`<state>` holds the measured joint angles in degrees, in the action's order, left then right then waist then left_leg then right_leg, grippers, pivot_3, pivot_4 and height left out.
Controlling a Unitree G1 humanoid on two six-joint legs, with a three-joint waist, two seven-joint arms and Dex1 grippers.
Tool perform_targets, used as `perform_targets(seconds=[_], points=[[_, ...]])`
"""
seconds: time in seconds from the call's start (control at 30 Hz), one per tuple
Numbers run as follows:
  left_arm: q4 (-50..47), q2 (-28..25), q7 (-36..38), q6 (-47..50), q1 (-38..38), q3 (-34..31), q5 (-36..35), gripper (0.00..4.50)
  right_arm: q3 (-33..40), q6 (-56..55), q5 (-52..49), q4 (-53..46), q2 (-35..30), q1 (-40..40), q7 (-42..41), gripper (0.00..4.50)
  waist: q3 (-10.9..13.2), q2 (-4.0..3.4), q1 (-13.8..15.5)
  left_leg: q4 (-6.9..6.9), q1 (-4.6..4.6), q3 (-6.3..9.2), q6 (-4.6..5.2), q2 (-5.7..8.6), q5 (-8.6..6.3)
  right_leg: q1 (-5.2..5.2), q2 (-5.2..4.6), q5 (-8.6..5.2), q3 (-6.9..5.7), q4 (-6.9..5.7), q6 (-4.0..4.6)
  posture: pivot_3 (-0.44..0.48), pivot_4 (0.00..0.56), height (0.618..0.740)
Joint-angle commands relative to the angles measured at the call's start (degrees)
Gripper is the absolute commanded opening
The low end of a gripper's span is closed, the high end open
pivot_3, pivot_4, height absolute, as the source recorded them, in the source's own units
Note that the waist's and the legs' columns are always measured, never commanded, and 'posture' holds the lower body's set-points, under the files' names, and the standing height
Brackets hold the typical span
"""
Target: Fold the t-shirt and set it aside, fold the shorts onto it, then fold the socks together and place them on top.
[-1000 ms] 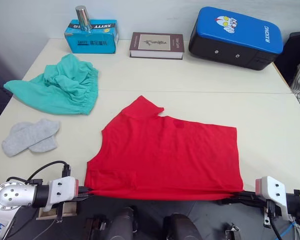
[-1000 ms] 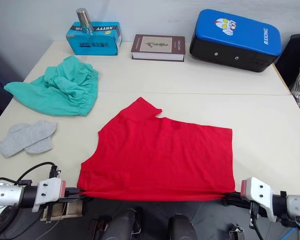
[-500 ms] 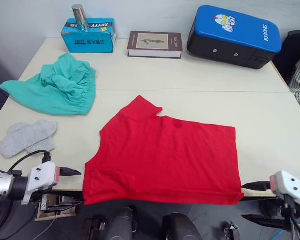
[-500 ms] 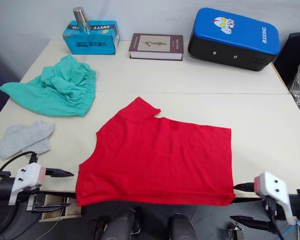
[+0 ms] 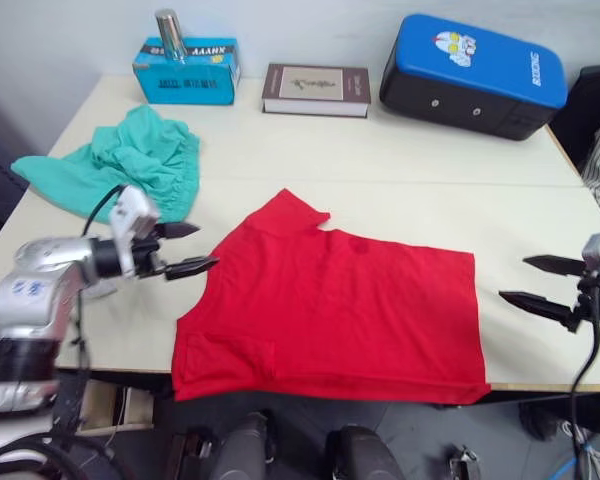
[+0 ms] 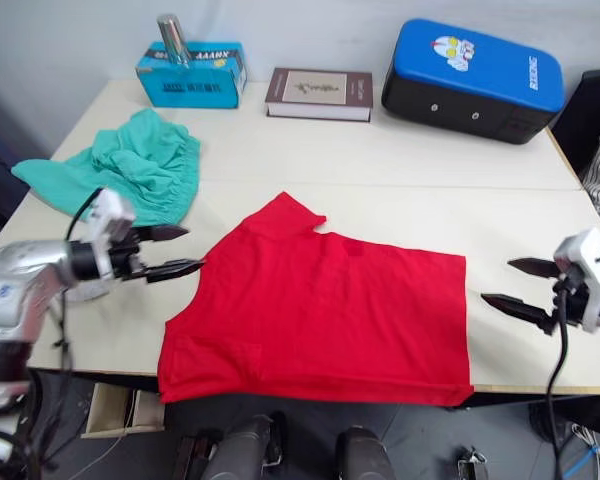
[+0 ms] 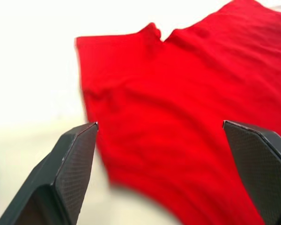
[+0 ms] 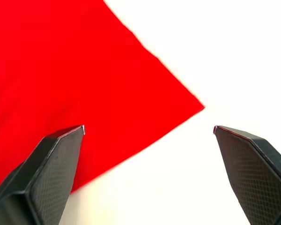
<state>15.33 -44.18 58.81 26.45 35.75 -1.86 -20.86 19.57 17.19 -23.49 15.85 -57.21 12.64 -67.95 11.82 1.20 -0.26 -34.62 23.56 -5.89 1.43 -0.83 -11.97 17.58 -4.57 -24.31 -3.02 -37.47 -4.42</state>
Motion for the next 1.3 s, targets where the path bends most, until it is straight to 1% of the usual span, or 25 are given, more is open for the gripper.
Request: perform_targets(seconds=[0.03, 0.1, 0.17, 0.23, 0.3, 0.37, 0.43, 0.57, 0.67, 0.73, 0.8, 0.87, 0.93, 1.03, 1.13, 1.3], points=[[13.60, 4.59, -3.39, -4.22, 10.86, 4.91, 7.52, 4.46, -5.45, -4.14, 4.99, 10.17, 2.52, 9.66, 2.30, 4.50, 0.05, 0.03, -0.25, -0.05, 0.03, -0.04, 0.00, 0.00, 0.00, 0.05, 0.00, 0.00, 0.00, -0.05, 0.00, 0.000, 0.150, 0.740], [22.17, 7.48, -4.80, -8.34, 16.46, 6.99, 11.27, 4.46, -7.82, -4.91, 6.98, 16.14, 4.09, 15.48, 2.97, 4.50, 0.18, 0.08, -0.73, -0.25, 0.06, -0.06, -0.01, -0.01, 0.00, 0.09, 0.01, 0.00, -0.03, -0.27, -0.01, 0.000, 0.150, 0.740], [30.34, 9.99, -6.49, -10.90, 21.15, 7.54, 13.43, 4.46, -9.89, -6.51, 9.03, 21.80, 5.32, 20.38, 3.41, 4.50, 0.20, 0.08, -1.26, -0.35, 0.16, -0.04, -0.01, -0.02, -0.03, 0.21, 0.00, 0.02, -0.06, -0.35, -0.07, 0.000, 0.150, 0.740], [39.74, 12.36, -7.75, -13.33, 25.78, 8.28, 15.83, 4.46, -12.56, -5.26, 10.53, 26.98, 6.91, 25.24, 1.89, 4.50, 0.20, 0.09, -1.45, -0.44, 0.42, -0.01, 0.00, -0.02, -0.06, 0.48, -0.01, 0.03, -0.11, -0.45, -0.08, 0.000, 0.150, 0.740], [47.38, 14.32, -9.59, -16.52, 29.19, 8.57, 18.01, 4.46, -14.80, -5.03, 12.50, 32.06, 8.37, 29.48, 1.09, 4.50, 0.24, 0.16, -1.60, -0.56, 0.76, -0.06, -0.01, -0.03, -0.06, 0.96, -0.01, 0.04, -0.13, -0.77, -0.10, 0.000, 0.150, 0.740], [52.28, 15.69, -11.90, -18.43, 31.39, 7.82, 19.04, 4.46, -15.73, -5.90, 13.97, 36.37, 9.45, 32.66, 1.29, 4.50, 0.31, 0.23, -1.60, -0.60, 0.74, -0.05, -0.02, -0.04, -0.06, 1.04, -0.02, 0.04, -0.14, -1.02, -0.10, 0.000, 0.150, 0.740], [55.44, 16.68, -13.39, -19.55, 32.86, 7.82, 20.45, 4.46, -16.31, -6.23, 14.88, 39.96, 10.28, 35.35, 0.73, 4.50, 0.33, 0.24, -1.46, -0.62, 0.75, 0.00, -0.06, -0.04, -0.03, 1.09, -0.03, 0.04, -0.17, -1.17, -0.10, 0.000, 0.150, 0.740], [58.76, 17.71, -15.55, -21.02, 34.15, 7.77, 22.69, 4.46, -17.06, -7.14, 16.15, 44.63, 11.46, 39.19, -0.14, 4.50, 0.34, 0.24, -1.48, -0.73, 0.76, 0.02, -0.07, -0.03, -0.02, 1.07, -0.07, 0.04, -0.20, -1.22, -0.10, 0.000, 0.150, 0.740], [60.00, 19.15, -14.70, -19.46, 34.84, 6.00, 22.08, 4.46, -17.77, -7.47, 17.60, 47.50, 11.95, 41.09, -1.26, 4.50, 0.33, 0.24, -1.49, -0.90, 0.75, 0.02, -0.07, -0.04, -0.03, 1.02, -0.08, 0.04, -0.18, -1.26, -0.10, 0.000, 0.150, 0.740], [60.50, 20.23, -14.49, -18.46, 35.07, 4.84, 21.85, 4.50, -17.83, -7.45, 18.08, 48.57, 12.13, 41.82, -1.60, 4.12, 0.33, 0.24, -1.46, -0.98, 0.75, 0.04, -0.07, -0.04, -0.03, 1.02, -0.09, 0.04, -0.19, -1.36, -0.10, 0.000, 0.150, 0.740], [60.77, 21.09, -14.72, -18.01, 34.99, 3.94, 22.02, 4.50, -17.85, -7.55, 18.53, 49.20, 12.14, 42.25, -1.86, 3.58, 0.33, 0.24, -1.36, -0.99, 0.75, 0.03, -0.07, -0.04, -0.03, 1.03, -0.10, 0.04, -0.19, -1.39, -0.10, 0.000, 0.150, 0.740], [60.94, 21.87, -15.05, -17.60, 34.79, 3.31, 22.32, 4.10, -17.74, -8.17, 19.00, 49.67, 11.96, 42.45, -2.00, 2.86, 0.33, 0.24, -1.24, -1.01, 0.75, 0.05, -0.07, -0.03, -0.03, 1.02, -0.11, 0.04, -0.21, -1.41, -0.10, 0.000, 0.150, 0.740], [61.07, 22.49, -15.03, -17.13, 34.61, 2.89, 22.69, 3.61, -18.40, -9.05, 20.07, 49.61, 11.64, 42.07, -2.70, 2.16, 0.33, 0.24, -1.27, -1.02, 0.76, 0.06, -0.07, -0.02, -0.03, 1.01, -0.12, 0.04, -0.23, -1.42, -0.10, 0.000, 0.150, 0.740], [61.15, 22.83, -15.37, -16.53, 34.58, 2.19, 23.12, 2.61, -18.33, -9.55, 20.47, 49.60, 11.57, 41.76, -3.24, 1.06, 0.33, 0.24, -1.34, -1.02, 0.75, 0.06, -0.07, -0.02, -0.03, 1.01, -0.11, 0.04, -0.24, -1.44, -0.10, 0.000, 0.150, 0.740], [61.11, 22.83, -18.02, -17.46, 34.55, 0.90, 23.01, 1.65, -16.95, -10.27, 19.67, 49.45, 11.72, 41.61, -2.92, 0.01, 0.33, 0.24, -1.35, -1.03, 0.75, 0.07, -0.07, -0.02, -0.04, 1.02, -0.11, 0.04, -0.25, -1.46, -0.10, 0.000, 0.150, 0.740], [60.99, 22.49, -18.82, -18.85, 34.51, -1.42, 22.20, 0.02, -15.71, -11.57, 19.19, 49.06, 11.36, 40.80, -3.15, 0.00, 0.33, 0.24, -1.36, -1.04, 0.75, 0.08, -0.07, -0.02, -0.04, 1.02, -0.11, 0.04, -0.27, -1.46, -0.10, 0.000, 0.150, 0.740]])
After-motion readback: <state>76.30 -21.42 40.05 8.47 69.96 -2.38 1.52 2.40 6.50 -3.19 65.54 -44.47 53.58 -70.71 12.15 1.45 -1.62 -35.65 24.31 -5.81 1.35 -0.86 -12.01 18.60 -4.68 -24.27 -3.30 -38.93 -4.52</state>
